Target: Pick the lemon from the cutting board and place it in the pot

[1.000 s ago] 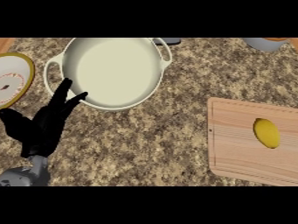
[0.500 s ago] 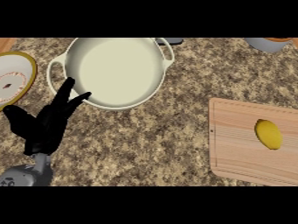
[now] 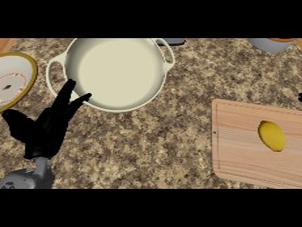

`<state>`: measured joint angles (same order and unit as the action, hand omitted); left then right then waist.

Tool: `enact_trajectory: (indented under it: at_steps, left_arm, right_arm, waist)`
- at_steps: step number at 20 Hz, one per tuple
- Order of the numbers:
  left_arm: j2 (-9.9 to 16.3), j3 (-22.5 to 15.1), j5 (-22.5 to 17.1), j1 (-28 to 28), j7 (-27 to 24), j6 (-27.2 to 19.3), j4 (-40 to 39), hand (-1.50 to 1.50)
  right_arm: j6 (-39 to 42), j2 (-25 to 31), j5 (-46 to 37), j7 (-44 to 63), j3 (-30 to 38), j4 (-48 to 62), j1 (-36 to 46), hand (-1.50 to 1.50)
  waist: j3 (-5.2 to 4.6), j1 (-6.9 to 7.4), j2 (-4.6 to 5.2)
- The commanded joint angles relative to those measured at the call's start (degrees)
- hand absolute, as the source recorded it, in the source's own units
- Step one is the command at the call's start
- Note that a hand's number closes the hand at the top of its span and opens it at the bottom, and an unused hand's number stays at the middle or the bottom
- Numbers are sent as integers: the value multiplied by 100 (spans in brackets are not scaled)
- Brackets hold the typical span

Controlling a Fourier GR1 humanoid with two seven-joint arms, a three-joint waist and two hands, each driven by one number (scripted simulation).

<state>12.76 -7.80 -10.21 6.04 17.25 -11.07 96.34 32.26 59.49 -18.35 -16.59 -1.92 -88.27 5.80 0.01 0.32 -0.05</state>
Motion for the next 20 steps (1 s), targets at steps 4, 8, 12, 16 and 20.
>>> enact_trajectory:
  at_steps: [4, 8, 12, 16, 20]
  left_arm:
    - [-317, 82, 231, 343, 4, -79, -276, 0]
    - [-406, 74, 278, 230, 14, 37, -102, 0]
    - [-408, 119, 356, -273, -248, 154, 74, 0]
    - [-416, 381, 275, 563, 95, 247, -440, 0]
    - [-257, 436, 298, -163, -163, 442, 92, 0]
  right_arm:
    - [57, -649, -345, 378, 296, -462, -294, -150]
    - [-3, -829, -761, -258, 439, 17, -225, -150]
    - [349, -1232, -586, 590, 577, -848, -362, -150]
    - [429, -1581, -890, 866, 512, -757, -211, -150]
    - [102, -1959, -1601, 1157, 98, -439, -17, -150]
  waist:
    - [-2, -75, -2]
    - [-1, -50, 3]
    - [-4, -64, -6]
    - [-2, -60, 6]
    - [-1, -4, 7]
